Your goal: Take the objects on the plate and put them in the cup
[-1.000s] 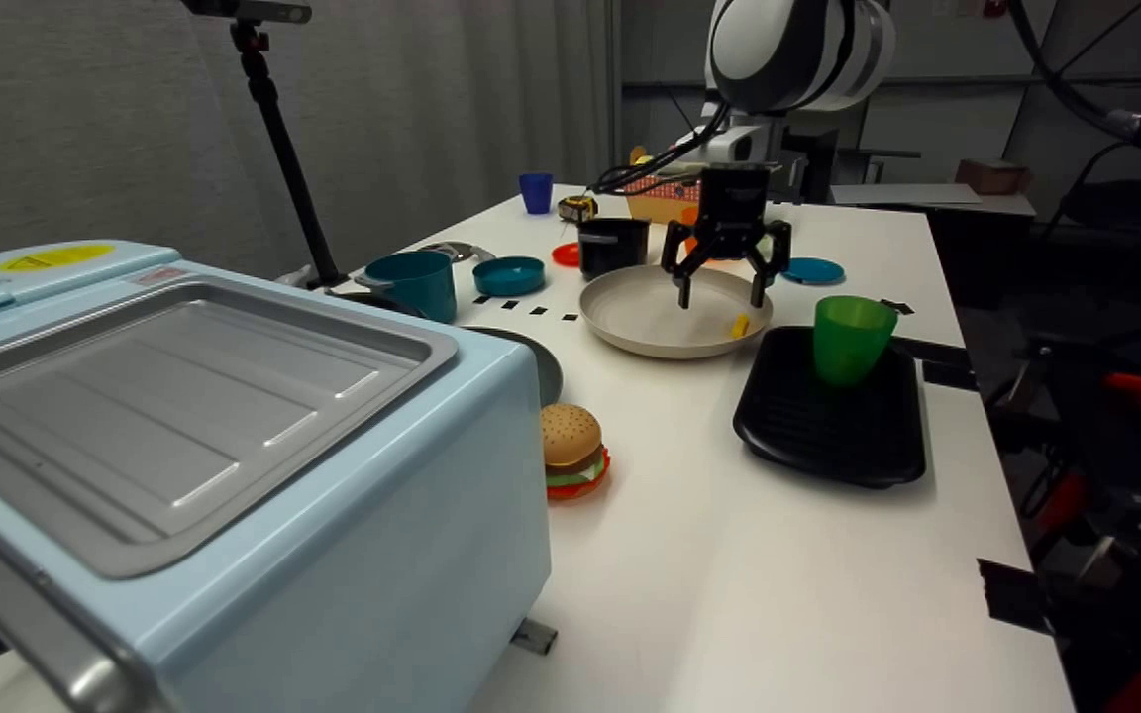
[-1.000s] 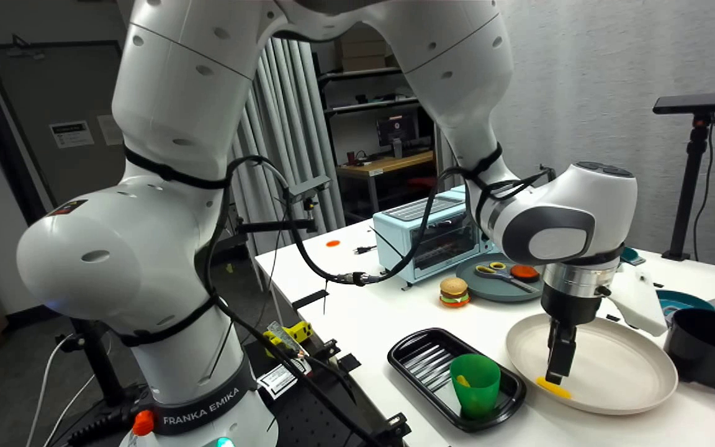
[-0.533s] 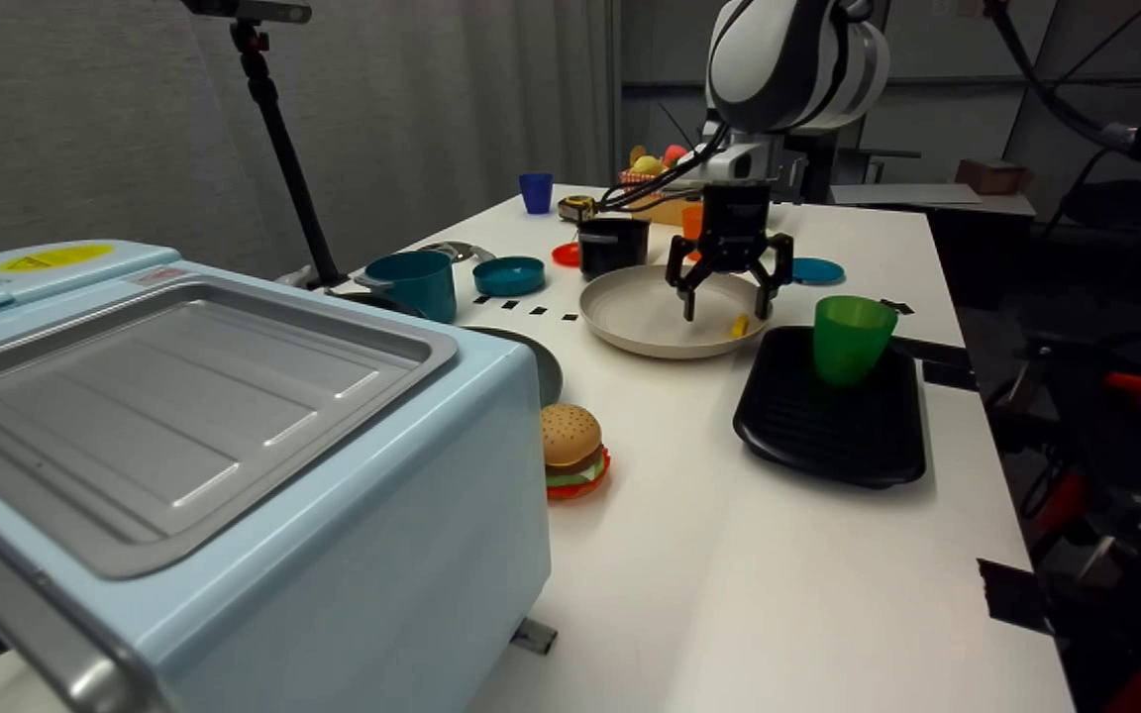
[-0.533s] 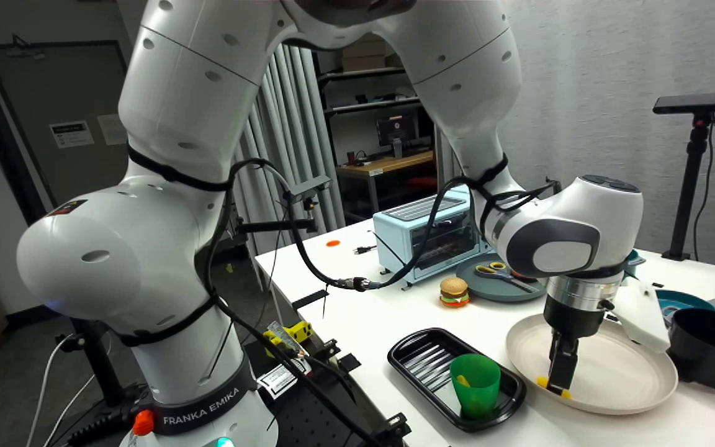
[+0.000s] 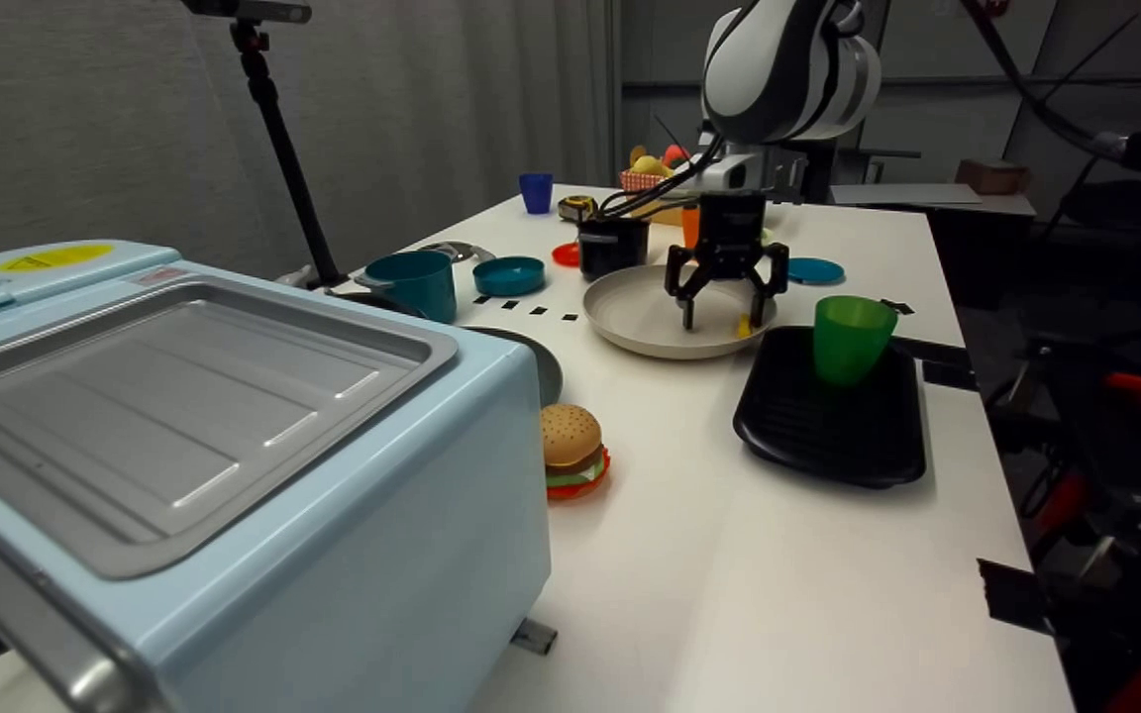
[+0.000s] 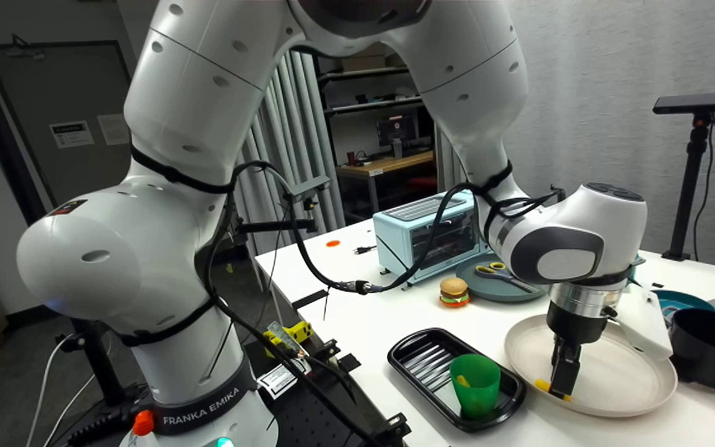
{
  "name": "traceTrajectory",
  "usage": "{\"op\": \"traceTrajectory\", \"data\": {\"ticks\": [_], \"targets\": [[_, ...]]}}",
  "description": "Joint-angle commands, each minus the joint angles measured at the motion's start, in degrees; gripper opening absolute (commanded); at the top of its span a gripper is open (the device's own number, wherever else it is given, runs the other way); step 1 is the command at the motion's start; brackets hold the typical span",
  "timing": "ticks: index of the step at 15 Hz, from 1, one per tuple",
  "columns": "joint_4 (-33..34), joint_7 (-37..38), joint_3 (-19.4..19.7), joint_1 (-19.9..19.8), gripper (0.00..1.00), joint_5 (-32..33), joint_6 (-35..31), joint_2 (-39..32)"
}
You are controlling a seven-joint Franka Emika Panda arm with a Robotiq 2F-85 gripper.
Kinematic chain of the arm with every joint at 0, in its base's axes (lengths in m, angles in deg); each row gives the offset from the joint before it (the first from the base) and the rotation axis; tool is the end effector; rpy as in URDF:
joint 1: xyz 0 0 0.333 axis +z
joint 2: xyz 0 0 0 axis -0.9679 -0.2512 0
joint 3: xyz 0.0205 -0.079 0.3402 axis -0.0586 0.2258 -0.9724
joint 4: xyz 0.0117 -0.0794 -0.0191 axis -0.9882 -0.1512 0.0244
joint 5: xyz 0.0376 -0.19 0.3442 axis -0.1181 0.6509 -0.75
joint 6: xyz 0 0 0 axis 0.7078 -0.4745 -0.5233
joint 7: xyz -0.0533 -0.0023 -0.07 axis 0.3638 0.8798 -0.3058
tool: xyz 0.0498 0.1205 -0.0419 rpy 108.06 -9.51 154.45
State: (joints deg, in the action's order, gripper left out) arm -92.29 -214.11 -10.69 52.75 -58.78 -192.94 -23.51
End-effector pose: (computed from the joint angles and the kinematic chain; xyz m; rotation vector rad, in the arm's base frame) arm 0.5496 -0.1787 0.0955 -1.4999 -2.6409 -0.1551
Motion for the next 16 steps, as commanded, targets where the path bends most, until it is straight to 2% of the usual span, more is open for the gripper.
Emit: {"op": "traceTrajectory", "data": {"ticks": [1, 10, 16], "targets": [[1.21, 0.66, 0.38, 0.08, 0.67, 0.94, -1.57, -1.58], [1.75, 0.70, 0.35, 0.40, 0.01, 1.24, -1.93, -1.11], [-1.43, 0.15, -0.13, 0.40, 0.03, 1.43, -1.95, 2.53]]}}
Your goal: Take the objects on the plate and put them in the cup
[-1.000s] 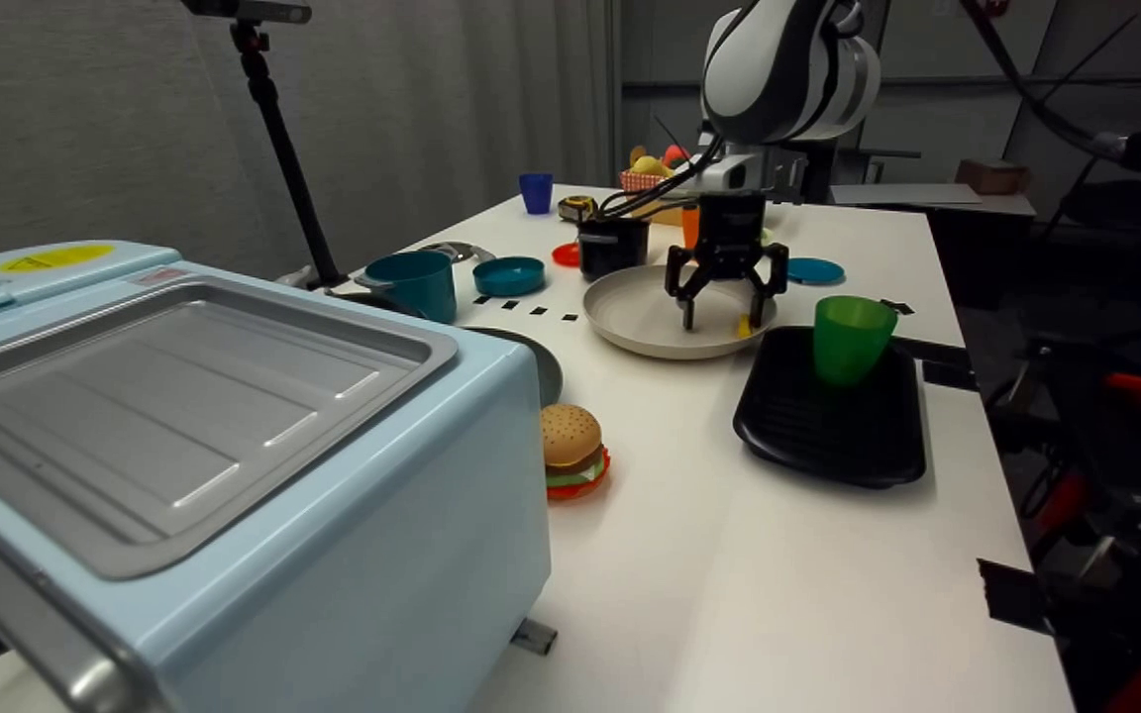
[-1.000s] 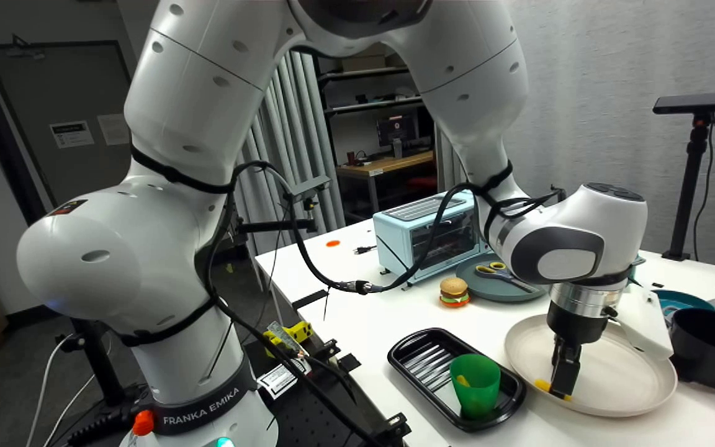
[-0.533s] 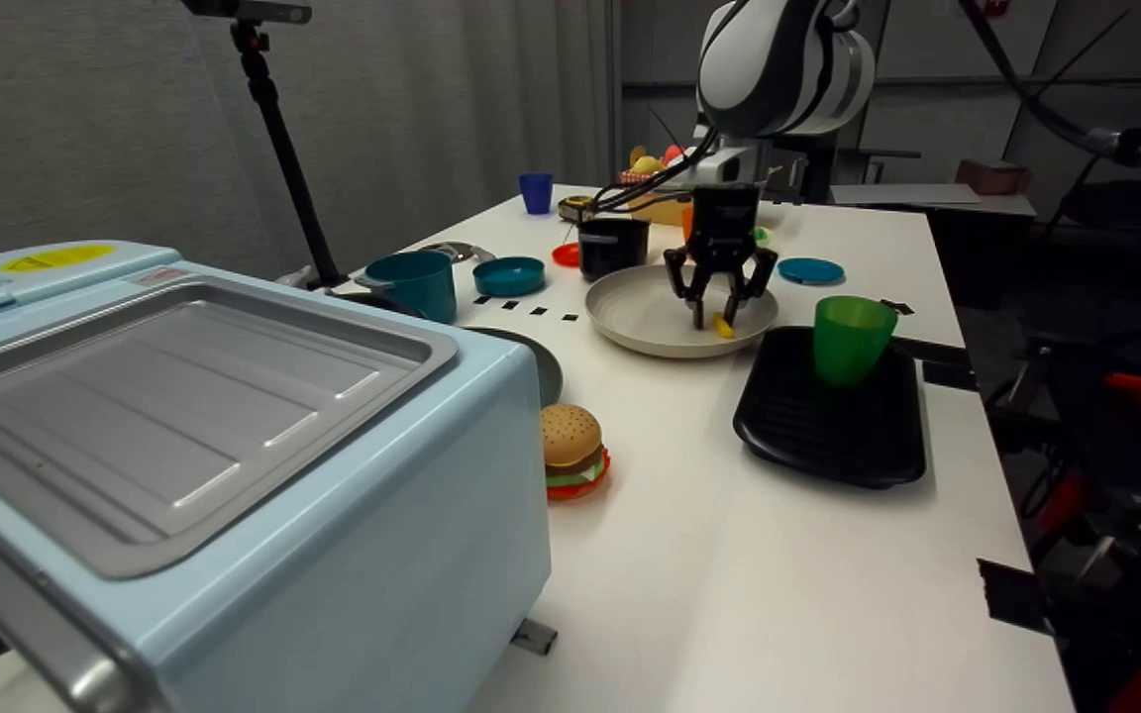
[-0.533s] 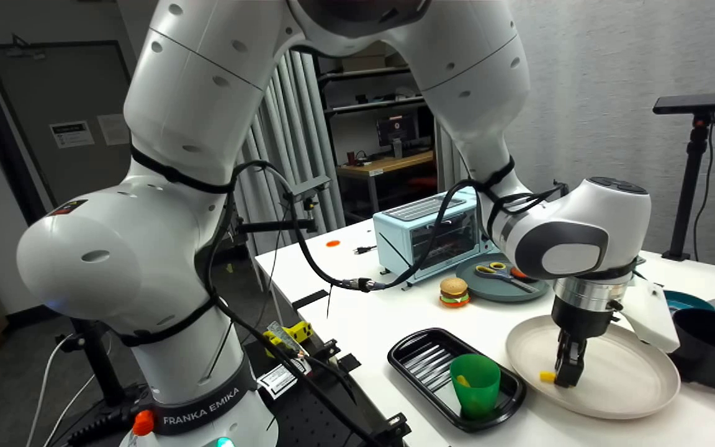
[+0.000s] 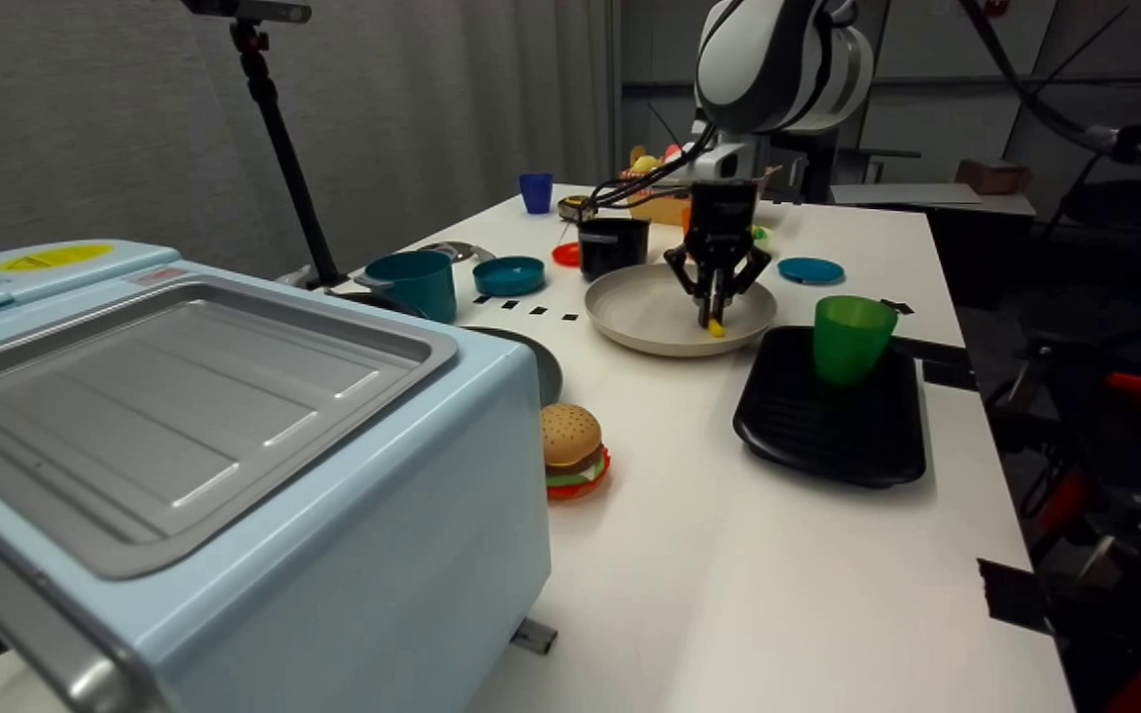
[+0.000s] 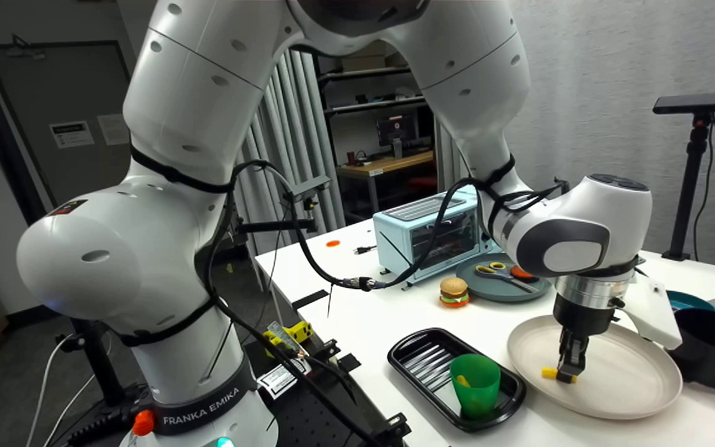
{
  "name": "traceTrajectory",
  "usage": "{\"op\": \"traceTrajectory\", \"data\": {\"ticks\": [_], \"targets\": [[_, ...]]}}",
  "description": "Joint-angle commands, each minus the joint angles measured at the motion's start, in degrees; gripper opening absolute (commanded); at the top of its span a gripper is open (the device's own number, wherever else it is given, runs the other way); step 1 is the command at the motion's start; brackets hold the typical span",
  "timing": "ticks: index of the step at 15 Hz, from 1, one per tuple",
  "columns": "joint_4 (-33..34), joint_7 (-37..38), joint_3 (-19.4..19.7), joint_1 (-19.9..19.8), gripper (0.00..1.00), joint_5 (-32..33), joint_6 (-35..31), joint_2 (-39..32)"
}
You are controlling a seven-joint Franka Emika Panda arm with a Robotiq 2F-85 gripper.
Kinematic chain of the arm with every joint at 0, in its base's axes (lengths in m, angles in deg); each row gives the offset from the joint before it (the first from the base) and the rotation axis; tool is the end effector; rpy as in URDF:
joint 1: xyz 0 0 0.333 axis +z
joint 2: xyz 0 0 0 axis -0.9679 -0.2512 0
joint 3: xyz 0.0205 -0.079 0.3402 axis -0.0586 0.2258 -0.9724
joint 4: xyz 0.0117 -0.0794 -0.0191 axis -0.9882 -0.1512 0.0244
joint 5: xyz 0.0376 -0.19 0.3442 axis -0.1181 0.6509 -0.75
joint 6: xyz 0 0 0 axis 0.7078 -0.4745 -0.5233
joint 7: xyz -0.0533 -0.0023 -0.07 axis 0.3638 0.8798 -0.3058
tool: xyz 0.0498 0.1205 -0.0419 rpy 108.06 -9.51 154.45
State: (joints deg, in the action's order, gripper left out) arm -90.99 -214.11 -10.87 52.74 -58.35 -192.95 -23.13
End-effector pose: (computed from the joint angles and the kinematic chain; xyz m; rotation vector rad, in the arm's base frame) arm 0.5616 -0.1813 0.1064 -1.5012 -2.6734 -0.1620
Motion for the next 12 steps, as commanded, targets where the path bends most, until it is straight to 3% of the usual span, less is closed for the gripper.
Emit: {"op": "traceTrajectory", "data": {"ticks": [1, 8, 12], "targets": [[-3.83, -0.32, -0.31, 0.29, 0.03, 1.01, -1.73, 3.29], [-12.22, -3.46, -2.20, 0.28, 0.03, 0.35, -2.98, 12.83], [-16.51, -5.78, -1.25, 1.38, 0.03, 0.93, -2.90, 17.75]]}}
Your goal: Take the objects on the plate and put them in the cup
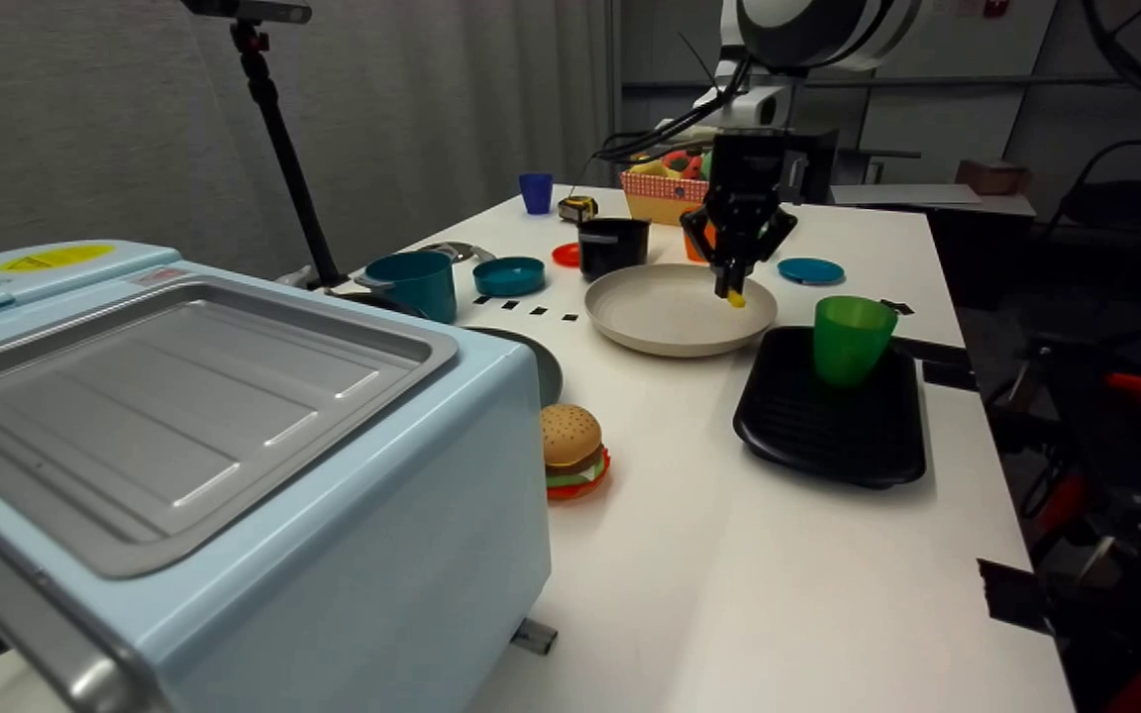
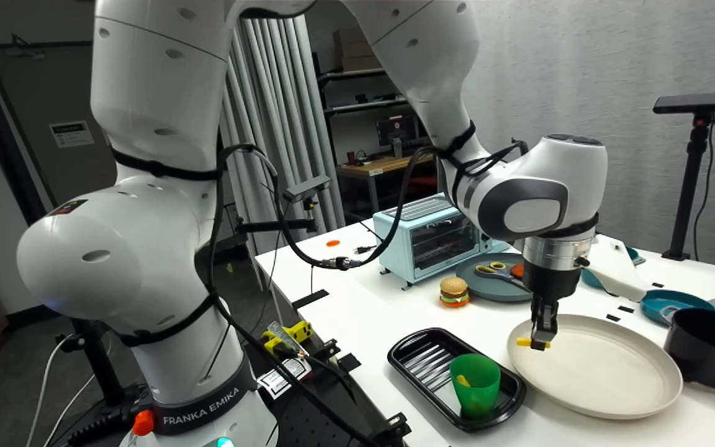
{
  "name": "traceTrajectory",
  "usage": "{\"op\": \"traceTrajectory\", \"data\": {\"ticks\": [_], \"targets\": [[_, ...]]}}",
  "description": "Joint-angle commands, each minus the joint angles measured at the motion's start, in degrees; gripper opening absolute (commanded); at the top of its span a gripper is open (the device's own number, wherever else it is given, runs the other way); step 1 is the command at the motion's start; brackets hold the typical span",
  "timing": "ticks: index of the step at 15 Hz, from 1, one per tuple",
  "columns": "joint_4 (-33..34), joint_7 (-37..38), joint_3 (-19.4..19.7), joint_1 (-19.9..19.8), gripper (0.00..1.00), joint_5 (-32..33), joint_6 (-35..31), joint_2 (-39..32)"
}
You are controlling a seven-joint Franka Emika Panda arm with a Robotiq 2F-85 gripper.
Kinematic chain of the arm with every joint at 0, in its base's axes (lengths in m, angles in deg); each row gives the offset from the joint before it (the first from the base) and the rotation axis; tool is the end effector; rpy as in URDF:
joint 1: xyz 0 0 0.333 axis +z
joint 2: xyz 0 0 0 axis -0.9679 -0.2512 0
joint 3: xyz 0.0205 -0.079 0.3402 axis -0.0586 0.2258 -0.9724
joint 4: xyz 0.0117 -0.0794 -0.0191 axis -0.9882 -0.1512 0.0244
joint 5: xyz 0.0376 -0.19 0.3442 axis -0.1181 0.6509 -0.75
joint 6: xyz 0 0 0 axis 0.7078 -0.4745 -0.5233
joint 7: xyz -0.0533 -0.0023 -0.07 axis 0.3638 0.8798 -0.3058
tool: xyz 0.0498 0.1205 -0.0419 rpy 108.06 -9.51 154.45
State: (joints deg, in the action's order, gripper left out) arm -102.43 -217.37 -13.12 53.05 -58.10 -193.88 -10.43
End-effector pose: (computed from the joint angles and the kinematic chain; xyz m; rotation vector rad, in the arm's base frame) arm 0.5255 -0.1436 0.1700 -1.3680 -2.7878 -0.1687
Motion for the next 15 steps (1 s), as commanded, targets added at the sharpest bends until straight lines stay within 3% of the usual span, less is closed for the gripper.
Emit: {"op": "traceTrajectory", "data": {"ticks": [1, 15], "targets": [[-6.03, -3.21, 1.26, 1.25, 0.03, 0.74, -1.87, 6.07], [-17.52, -7.53, 7.22, 4.81, 0.03, 5.59, -1.07, 16.45]]}}
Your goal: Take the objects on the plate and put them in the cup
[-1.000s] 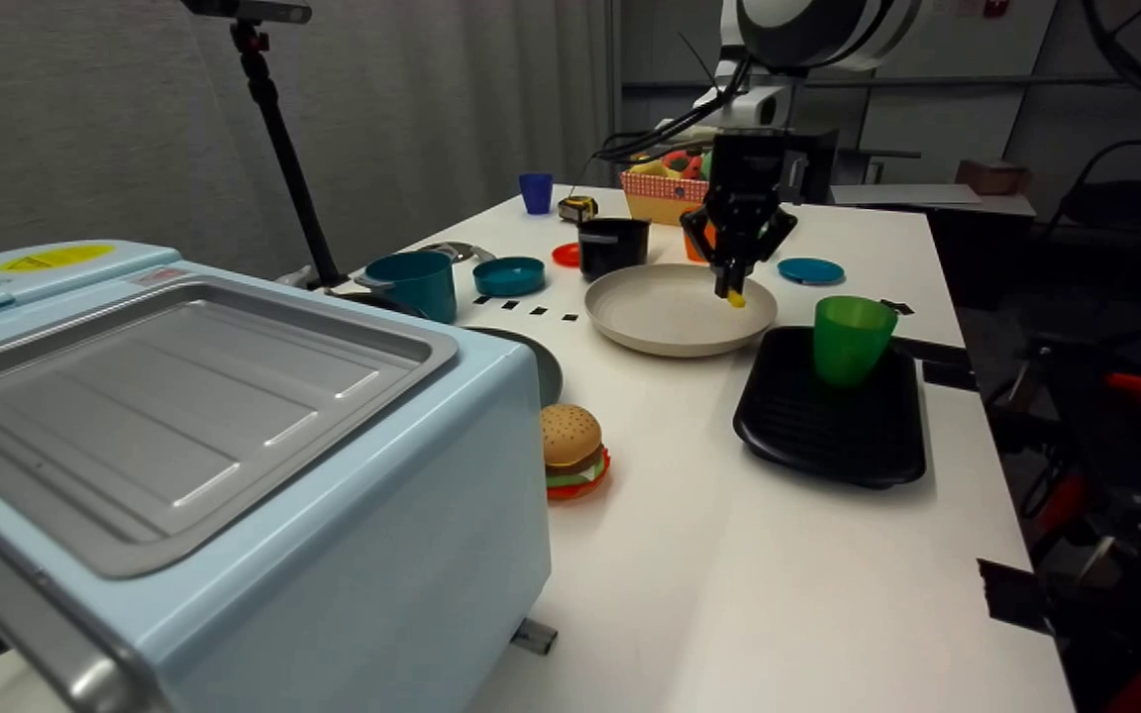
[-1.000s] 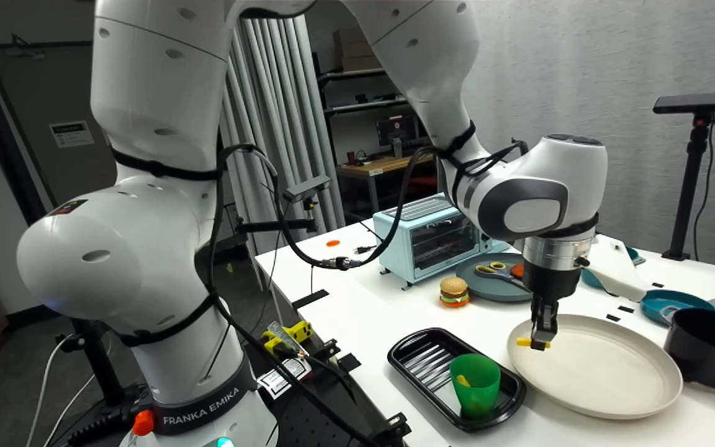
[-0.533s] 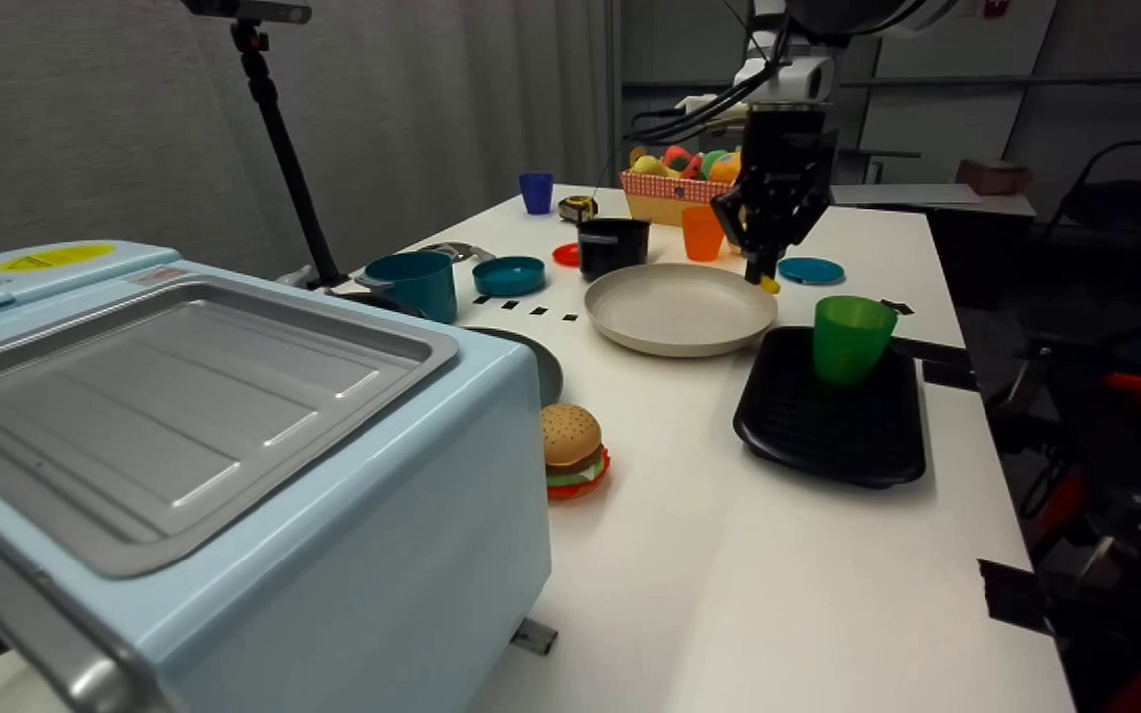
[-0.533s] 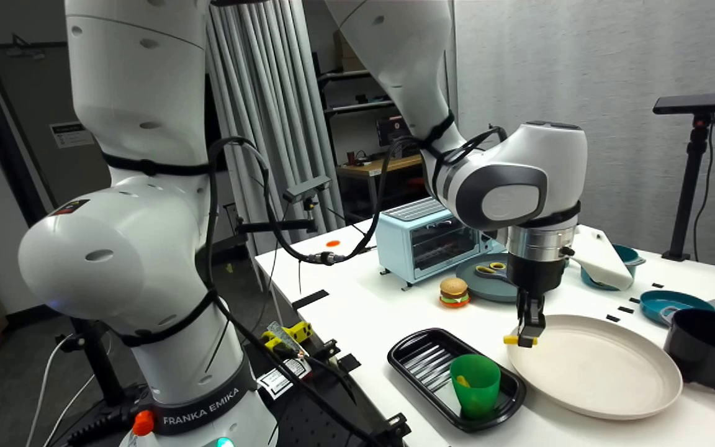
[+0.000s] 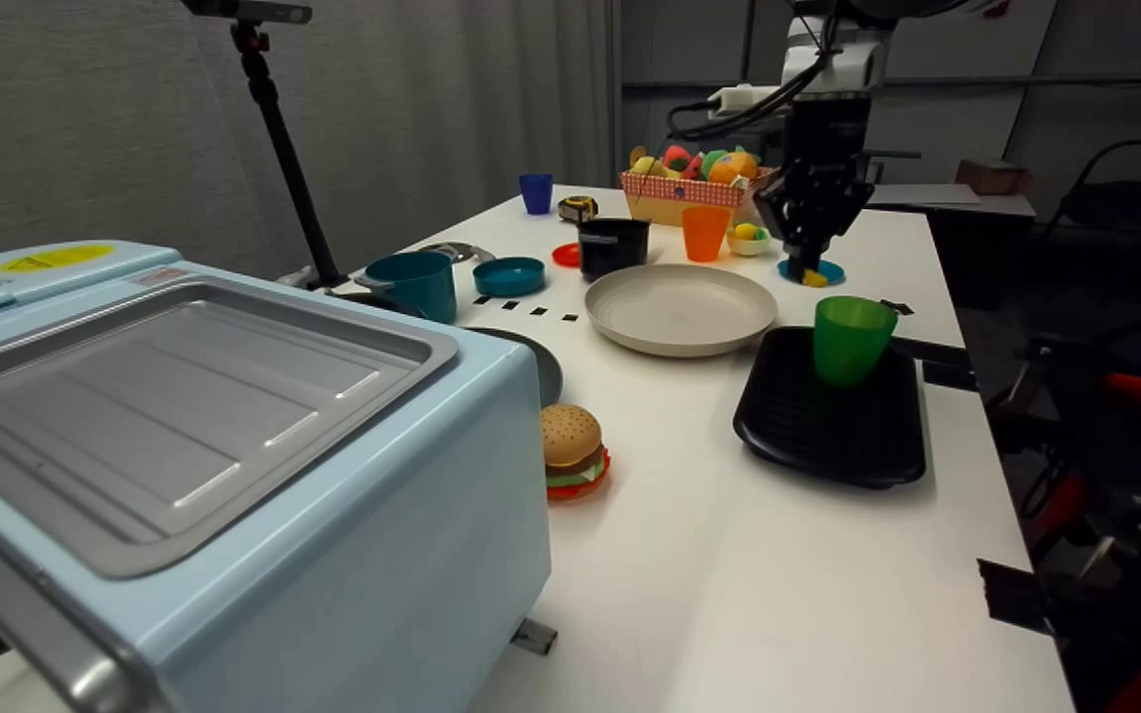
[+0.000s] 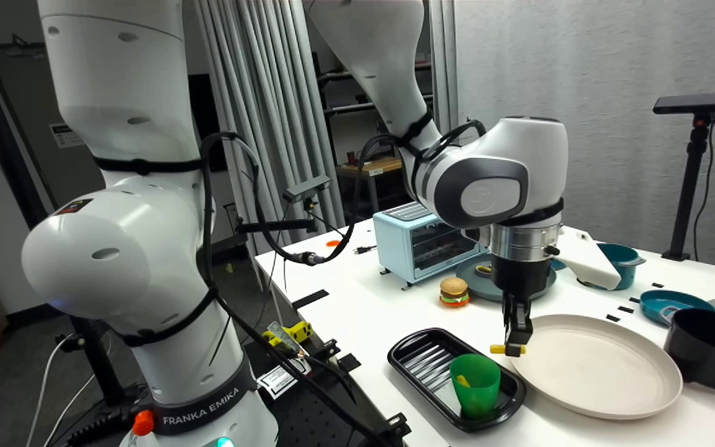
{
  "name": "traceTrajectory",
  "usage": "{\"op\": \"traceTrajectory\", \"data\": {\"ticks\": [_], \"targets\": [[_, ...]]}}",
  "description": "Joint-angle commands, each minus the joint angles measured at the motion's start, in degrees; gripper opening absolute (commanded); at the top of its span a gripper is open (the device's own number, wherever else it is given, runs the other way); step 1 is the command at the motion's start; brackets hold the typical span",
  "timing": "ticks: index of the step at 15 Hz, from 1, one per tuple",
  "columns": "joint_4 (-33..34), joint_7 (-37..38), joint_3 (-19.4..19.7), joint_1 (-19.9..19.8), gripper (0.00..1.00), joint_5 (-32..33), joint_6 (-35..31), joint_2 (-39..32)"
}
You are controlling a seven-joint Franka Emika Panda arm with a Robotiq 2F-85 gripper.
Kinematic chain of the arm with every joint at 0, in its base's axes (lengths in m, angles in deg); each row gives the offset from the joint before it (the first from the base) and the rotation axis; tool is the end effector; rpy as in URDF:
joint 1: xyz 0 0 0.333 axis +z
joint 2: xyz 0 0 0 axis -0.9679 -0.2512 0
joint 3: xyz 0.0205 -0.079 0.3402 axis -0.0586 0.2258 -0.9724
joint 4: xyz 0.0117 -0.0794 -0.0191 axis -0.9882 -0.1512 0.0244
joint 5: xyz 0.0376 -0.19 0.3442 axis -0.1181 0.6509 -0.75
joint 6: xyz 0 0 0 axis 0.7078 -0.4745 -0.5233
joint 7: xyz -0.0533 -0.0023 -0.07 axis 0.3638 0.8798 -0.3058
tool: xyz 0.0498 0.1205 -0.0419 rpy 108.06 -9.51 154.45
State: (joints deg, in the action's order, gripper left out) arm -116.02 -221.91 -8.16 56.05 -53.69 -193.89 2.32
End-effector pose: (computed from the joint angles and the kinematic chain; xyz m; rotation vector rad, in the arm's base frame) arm 0.4480 -0.1395 0.2047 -1.1936 -2.8674 -0.0496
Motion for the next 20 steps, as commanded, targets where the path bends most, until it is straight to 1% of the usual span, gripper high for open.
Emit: {"op": "traceTrajectory", "data": {"ticks": [1, 6, 7, 8, 9, 13, 15, 16, 17, 20], "targets": [[-4.67, -3.00, 2.66, 2.09, 0.03, 1.86, -0.99, 4.02], [-7.51, -2.42, 4.38, 3.64, 0.03, 5.74, -1.12, 5.06], [-7.90, -2.18, 4.63, 3.96, 0.38, 6.31, -1.09, 5.22], [-8.22, -2.09, 4.83, 4.22, 0.40, 6.80, -1.09, 5.33], [-8.47, -1.96, 5.02, 4.46, 0.46, 7.36, -1.13, 5.40], [-9.29, -1.38, 5.67, 5.33, 0.77, 9.49, -1.29, 5.66], [-9.67, -1.57, 5.84, 5.57, 0.90, 9.96, -1.26, 5.98], [-9.82, -1.75, 5.87, 5.60, 0.98, 10.00, -1.20, 6.19], [-9.90, -1.99, 5.85, 5.59, 1.00, 9.77, -1.23, 6.43], [-9.95, -2.43, 5.84, 5.60, 1.00, 9.14, -1.81, 7.47]]}}
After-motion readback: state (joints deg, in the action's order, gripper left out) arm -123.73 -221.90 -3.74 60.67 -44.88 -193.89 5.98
